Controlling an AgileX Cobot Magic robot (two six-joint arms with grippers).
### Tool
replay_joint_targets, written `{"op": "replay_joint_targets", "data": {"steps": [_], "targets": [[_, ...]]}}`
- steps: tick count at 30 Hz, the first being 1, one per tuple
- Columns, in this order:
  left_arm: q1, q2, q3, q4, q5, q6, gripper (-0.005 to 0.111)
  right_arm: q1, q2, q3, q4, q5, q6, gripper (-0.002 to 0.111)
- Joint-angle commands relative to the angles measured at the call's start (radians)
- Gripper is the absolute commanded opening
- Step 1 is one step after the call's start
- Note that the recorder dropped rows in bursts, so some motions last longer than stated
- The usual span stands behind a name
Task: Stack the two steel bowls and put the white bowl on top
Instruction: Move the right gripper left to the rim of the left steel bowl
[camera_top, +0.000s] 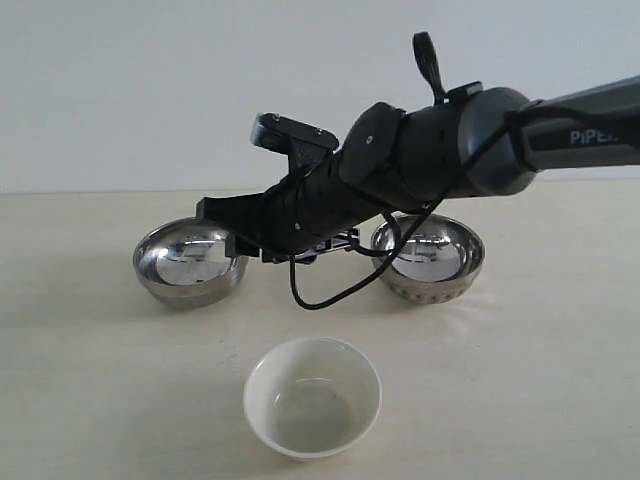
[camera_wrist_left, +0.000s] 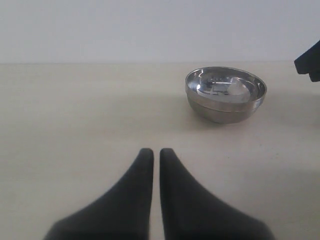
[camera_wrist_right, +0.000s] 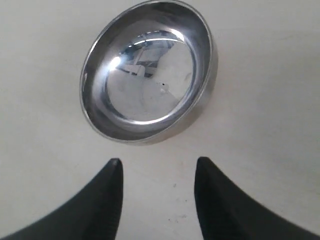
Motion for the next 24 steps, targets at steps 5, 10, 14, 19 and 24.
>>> {"op": "replay_joint_targets", "data": {"steps": [5, 10, 14, 19, 24], "targets": [[0.003, -0.007, 0.004, -0.008, -0.002, -0.009, 0.004, 0.000, 0.086, -0.083, -0.004, -0.010, 0.054, 0.040], [0.003, -0.007, 0.004, -0.008, -0.002, -0.009, 0.004, -0.001, 0.110, -0.108, -0.012, -0.031, 0.091, 0.040], [0.003, -0.007, 0.004, -0.008, -0.002, -0.009, 0.004, -0.001, 0.125, -0.115, -0.014, -0.042, 0.125, 0.040], [0.003, -0.007, 0.004, -0.008, -0.002, -0.009, 0.004, -0.001, 0.146, -0.115, -0.014, -0.076, 0.149, 0.040], [0.003, -0.007, 0.004, -0.008, -0.002, -0.009, 0.004, 0.007, 0.164, -0.115, -0.007, -0.130, 0.189, 0.040]]}}
